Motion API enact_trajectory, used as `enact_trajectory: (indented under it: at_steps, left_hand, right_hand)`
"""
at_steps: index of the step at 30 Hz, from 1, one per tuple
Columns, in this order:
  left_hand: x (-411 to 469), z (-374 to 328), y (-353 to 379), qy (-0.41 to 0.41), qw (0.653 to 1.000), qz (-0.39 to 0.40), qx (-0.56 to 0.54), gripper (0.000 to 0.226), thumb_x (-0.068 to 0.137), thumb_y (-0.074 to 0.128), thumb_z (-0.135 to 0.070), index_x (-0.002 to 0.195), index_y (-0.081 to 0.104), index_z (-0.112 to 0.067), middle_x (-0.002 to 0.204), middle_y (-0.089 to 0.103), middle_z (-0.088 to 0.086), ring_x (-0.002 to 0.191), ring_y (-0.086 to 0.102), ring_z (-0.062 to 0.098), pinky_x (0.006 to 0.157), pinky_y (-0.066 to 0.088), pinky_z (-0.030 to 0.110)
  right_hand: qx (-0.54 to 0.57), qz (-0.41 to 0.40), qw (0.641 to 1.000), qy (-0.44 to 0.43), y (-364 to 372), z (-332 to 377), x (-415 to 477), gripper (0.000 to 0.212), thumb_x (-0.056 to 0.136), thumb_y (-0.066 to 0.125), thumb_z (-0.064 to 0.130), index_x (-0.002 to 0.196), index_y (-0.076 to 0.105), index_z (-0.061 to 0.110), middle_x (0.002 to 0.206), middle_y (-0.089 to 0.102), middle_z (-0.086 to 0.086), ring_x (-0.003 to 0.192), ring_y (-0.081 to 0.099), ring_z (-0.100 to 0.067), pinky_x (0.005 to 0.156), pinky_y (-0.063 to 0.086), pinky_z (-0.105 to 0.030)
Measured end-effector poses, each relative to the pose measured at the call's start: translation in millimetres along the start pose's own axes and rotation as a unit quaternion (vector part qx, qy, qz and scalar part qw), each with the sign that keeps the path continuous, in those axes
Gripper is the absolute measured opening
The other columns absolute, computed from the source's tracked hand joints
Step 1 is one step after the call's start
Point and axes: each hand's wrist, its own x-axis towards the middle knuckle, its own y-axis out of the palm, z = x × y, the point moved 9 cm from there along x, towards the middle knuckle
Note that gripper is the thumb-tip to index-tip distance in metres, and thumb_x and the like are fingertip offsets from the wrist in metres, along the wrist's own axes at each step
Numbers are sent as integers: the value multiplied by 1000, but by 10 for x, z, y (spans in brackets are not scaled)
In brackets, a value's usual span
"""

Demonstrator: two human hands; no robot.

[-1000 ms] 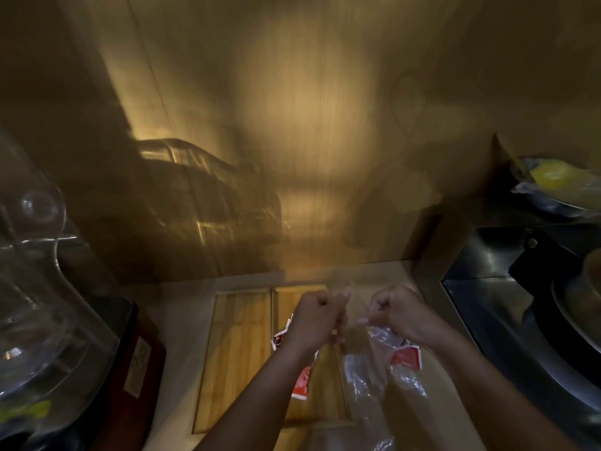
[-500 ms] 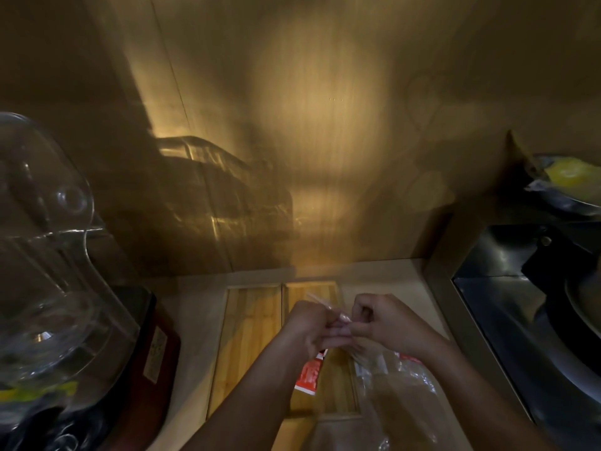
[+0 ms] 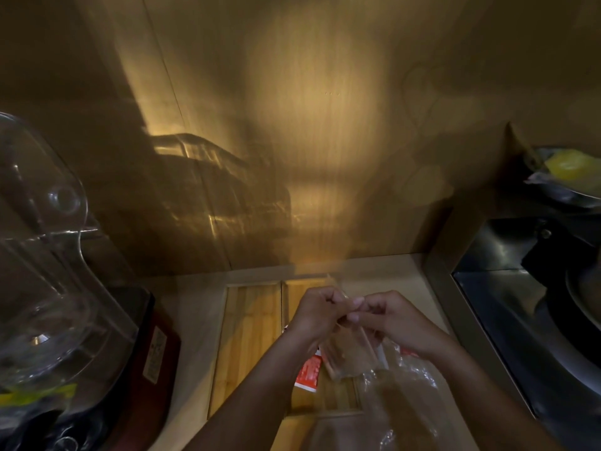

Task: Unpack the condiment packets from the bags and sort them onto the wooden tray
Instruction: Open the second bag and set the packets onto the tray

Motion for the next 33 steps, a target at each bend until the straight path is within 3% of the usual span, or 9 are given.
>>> enact_trajectory:
  at_steps: [3,6,11,16,21,26,29,31,33]
  left_hand:
    - [6,-20,38,0,1000,15,4,36,83,67,-8,53,47,-11,40,57,-5,35,47,5,38,34,14]
    - [-12,-26,78,-1,999,41,31,29,85,63,-6,58,52,-8,47,58,-2,41,52,6,43,42,17]
    - [-43,-72,73,-5,995,31,91,31,85,48,7,59,52,-9,56,55,6,53,50,19,52,42,27]
    - [-39,-31,7,-16,969,-4,246,28,79,49,-9,52,51,-17,61,60,9,65,61,31,69,53,45]
    - [-117,-177,-123,-11,906,-93,412,23,85,48,-24,71,54,-7,85,63,17,84,60,33,59,34,28]
    - [-120,-134,-351,-36,879,-139,455,31,84,47,-28,57,43,-13,62,49,3,71,53,28,48,24,25]
    - [-99,-106,-439,-29,875,-154,458,13,83,50,-22,89,53,-10,91,64,9,87,61,31,57,34,28]
    - [-87,-79,-475,-22,875,-159,457,27,83,52,-17,108,49,-10,101,63,9,92,61,30,63,40,31]
    - [-66,-53,-483,-12,883,-155,443,28,82,53,-15,110,48,-11,99,64,9,88,62,29,62,40,31]
  right_hand:
    - [6,1,1000,5,-37,8,-27,21,85,58,7,65,65,4,46,54,-2,41,52,-13,43,45,-24]
    - [-19,-34,999,15,-104,-7,-37,27,86,53,6,60,57,0,46,49,-6,37,49,-13,40,42,-23]
    - [-159,-52,986,-21,-108,130,-82,24,86,50,6,68,58,-8,44,46,0,29,44,-3,33,28,-10]
    - [-337,-117,933,-48,-173,112,-1,24,83,51,20,59,48,19,55,46,4,61,54,-20,56,38,-33]
    - [-409,-232,883,-16,-360,93,-18,24,86,45,27,78,60,9,86,68,-14,80,63,-35,62,42,-34]
    - [-388,-301,871,-4,-554,32,-92,24,86,45,22,76,60,6,79,67,-15,72,61,-34,58,36,-30]
    - [-384,-279,880,-18,-478,83,-101,24,87,46,22,80,62,5,81,67,-14,74,61,-33,61,42,-34]
    - [-375,-248,893,-39,-383,131,-80,23,87,47,22,81,62,4,83,67,-15,76,61,-33,63,43,-35]
    - [-357,-219,906,-63,-302,191,-71,22,86,49,21,79,61,4,81,67,-15,76,60,-32,64,45,-37]
